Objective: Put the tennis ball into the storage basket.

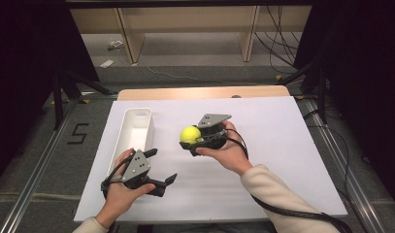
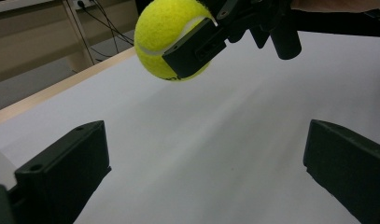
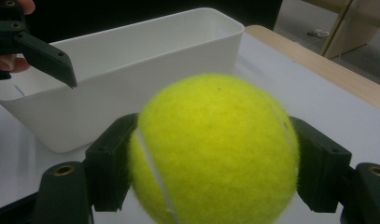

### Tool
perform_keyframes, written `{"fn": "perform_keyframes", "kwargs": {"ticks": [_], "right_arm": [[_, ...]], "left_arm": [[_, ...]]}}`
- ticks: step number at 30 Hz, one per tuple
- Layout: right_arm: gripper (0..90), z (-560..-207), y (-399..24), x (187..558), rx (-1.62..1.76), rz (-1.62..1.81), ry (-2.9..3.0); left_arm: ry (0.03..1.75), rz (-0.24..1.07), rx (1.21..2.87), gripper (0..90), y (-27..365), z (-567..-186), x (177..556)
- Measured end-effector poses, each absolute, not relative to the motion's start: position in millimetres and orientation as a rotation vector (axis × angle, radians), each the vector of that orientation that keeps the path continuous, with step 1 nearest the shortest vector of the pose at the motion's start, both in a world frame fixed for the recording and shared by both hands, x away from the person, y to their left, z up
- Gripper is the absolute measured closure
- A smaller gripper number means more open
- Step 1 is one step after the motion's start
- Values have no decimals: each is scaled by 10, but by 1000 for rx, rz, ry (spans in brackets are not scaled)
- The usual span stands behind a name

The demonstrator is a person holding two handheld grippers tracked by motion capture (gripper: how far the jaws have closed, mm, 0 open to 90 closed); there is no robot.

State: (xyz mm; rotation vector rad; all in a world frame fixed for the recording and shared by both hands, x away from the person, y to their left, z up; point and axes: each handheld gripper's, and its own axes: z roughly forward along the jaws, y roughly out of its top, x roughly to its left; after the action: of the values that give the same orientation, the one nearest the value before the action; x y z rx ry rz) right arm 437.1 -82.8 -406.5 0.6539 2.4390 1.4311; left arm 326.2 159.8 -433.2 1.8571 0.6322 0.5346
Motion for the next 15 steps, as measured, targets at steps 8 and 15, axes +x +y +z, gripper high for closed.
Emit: {"fn": "perform_keyframes", "kwargs": {"ticks": [8, 15], "right_arm": [[261, -4062, -778, 4367, 644, 1434, 2445], [261, -4049, -746, 4366, 643, 1443, 2444]], "left_arm": [[632, 534, 1857, 0, 1599, -4330, 3259], [632, 534, 1857, 0, 1600, -4329, 3259]]}}
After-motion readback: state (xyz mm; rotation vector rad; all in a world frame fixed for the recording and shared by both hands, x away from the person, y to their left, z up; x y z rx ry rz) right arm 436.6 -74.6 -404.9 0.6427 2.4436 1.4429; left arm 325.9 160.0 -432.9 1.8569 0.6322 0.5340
